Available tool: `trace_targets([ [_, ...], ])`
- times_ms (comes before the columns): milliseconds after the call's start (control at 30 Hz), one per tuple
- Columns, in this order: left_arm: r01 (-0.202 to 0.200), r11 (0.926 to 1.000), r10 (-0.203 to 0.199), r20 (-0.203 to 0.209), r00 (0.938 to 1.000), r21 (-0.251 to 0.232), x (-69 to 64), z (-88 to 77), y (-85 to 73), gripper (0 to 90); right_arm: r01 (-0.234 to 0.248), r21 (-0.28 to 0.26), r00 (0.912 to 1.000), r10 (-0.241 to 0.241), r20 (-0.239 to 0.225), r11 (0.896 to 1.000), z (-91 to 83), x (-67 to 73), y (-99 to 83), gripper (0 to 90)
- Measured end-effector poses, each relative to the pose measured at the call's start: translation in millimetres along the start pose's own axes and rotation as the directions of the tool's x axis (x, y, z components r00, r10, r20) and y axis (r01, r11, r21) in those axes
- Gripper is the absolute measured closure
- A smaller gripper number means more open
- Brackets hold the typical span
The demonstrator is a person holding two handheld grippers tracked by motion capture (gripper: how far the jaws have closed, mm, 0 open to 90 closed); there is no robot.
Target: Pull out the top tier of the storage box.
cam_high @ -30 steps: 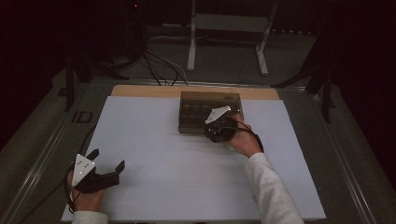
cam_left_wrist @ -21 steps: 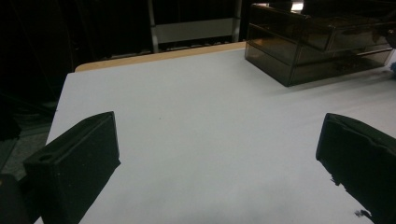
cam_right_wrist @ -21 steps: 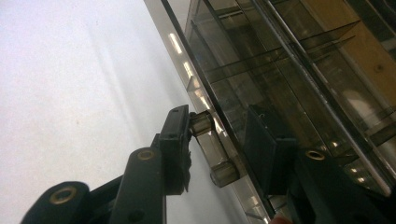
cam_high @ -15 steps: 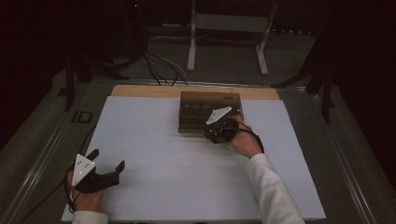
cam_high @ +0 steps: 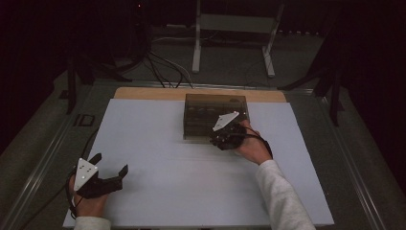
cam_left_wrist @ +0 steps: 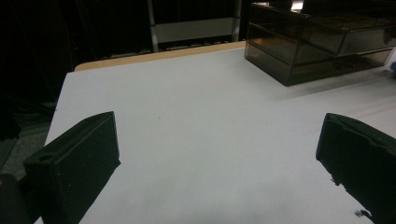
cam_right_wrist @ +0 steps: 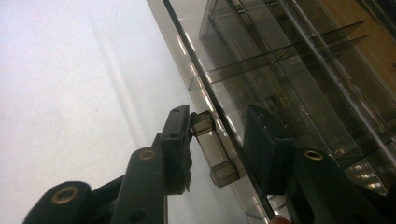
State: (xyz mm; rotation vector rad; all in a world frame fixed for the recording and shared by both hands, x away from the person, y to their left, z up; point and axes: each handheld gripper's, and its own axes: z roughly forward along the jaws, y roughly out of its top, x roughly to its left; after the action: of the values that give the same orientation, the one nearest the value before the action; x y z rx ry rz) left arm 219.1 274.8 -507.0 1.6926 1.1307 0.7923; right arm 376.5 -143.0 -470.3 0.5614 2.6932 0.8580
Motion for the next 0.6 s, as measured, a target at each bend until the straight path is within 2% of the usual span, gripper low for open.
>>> trace_targets([
  [600, 0.001, 1.0, -0.001, 0.001, 1.0, -0.002, 0.0, -0.2, -0.1, 0.6, 0.028, 0.008, 0.9988, -0.028, -0.04, 1.0, -5.9, 10.0, -4.9, 63.7],
])
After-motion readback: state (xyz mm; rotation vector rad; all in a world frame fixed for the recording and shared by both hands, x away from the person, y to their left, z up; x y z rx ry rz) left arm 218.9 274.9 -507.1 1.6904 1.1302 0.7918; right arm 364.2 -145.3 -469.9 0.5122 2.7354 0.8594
